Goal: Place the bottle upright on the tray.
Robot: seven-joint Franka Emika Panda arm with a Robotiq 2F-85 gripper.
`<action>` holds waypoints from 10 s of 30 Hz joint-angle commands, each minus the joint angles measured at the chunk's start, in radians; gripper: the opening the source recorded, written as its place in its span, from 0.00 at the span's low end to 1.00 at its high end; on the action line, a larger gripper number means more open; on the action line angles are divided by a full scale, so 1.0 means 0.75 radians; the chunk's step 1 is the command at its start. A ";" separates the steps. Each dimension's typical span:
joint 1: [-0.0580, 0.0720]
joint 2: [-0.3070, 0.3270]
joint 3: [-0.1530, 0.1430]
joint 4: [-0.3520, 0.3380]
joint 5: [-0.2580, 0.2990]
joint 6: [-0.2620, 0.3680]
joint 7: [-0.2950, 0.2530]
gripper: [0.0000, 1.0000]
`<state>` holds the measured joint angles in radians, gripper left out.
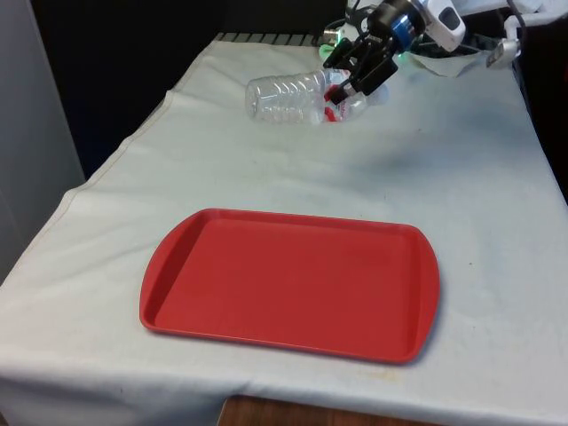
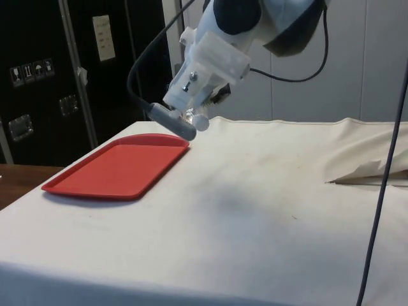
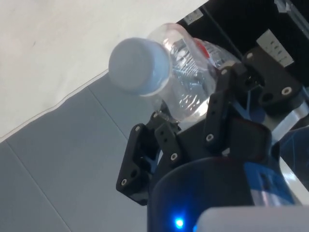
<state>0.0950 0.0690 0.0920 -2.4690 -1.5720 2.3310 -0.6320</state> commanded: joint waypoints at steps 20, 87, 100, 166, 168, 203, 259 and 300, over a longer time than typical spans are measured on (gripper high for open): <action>-0.009 0.036 -0.016 0.093 0.016 0.051 0.121 0.14; -0.027 0.165 -0.040 0.355 0.061 0.164 0.643 0.14; -0.029 0.177 -0.080 0.399 0.076 0.236 0.700 0.14; -0.064 0.363 -0.249 0.564 0.428 0.771 0.745 0.14; -0.065 0.375 -0.255 0.571 0.448 0.793 0.744 0.14; -0.079 0.504 -0.305 0.652 0.699 1.055 0.751 0.14; -0.128 0.576 -0.407 0.589 0.912 1.525 0.911 0.14; -0.135 0.584 -0.437 0.559 0.909 1.651 1.279 0.14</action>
<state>0.0050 0.5040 -0.2500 -2.0430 -0.8830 3.5560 0.3150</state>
